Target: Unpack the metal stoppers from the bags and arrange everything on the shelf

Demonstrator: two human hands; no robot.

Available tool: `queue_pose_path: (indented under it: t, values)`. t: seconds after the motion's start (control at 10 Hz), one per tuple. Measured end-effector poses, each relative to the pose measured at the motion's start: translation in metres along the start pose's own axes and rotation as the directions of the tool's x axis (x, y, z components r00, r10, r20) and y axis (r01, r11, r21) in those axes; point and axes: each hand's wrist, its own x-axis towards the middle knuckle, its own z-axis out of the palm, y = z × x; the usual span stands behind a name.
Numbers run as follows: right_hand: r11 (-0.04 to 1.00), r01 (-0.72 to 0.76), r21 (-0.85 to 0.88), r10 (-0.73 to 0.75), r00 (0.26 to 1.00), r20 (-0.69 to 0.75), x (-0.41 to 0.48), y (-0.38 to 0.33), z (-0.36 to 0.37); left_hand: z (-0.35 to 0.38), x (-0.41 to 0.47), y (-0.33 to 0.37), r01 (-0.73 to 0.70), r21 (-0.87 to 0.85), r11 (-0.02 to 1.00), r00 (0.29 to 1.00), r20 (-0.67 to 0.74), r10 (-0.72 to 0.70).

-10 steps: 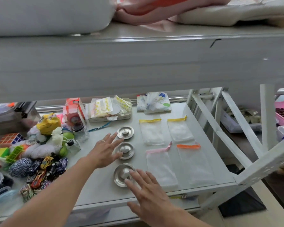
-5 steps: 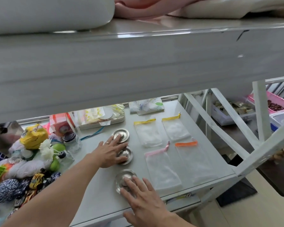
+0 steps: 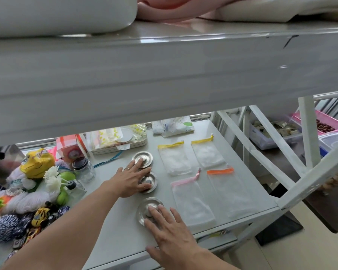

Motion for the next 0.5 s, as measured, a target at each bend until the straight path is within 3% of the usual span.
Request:
queue_pose_path:
  t: [0.4,0.5]
  values:
    - [1.0,-0.009,-0.023,0.008,0.998,-0.056,-0.004,-0.001,0.004,0.0,-0.009,0.005,0.018,-0.031,0.999,0.999,-0.033,-0.019]
    - [0.999,-0.043,-0.023,0.041,0.996,-0.081,-0.007,-0.001,0.002,0.001,-0.013,0.005,0.032,-0.135,0.99,0.993,-0.104,-0.046]
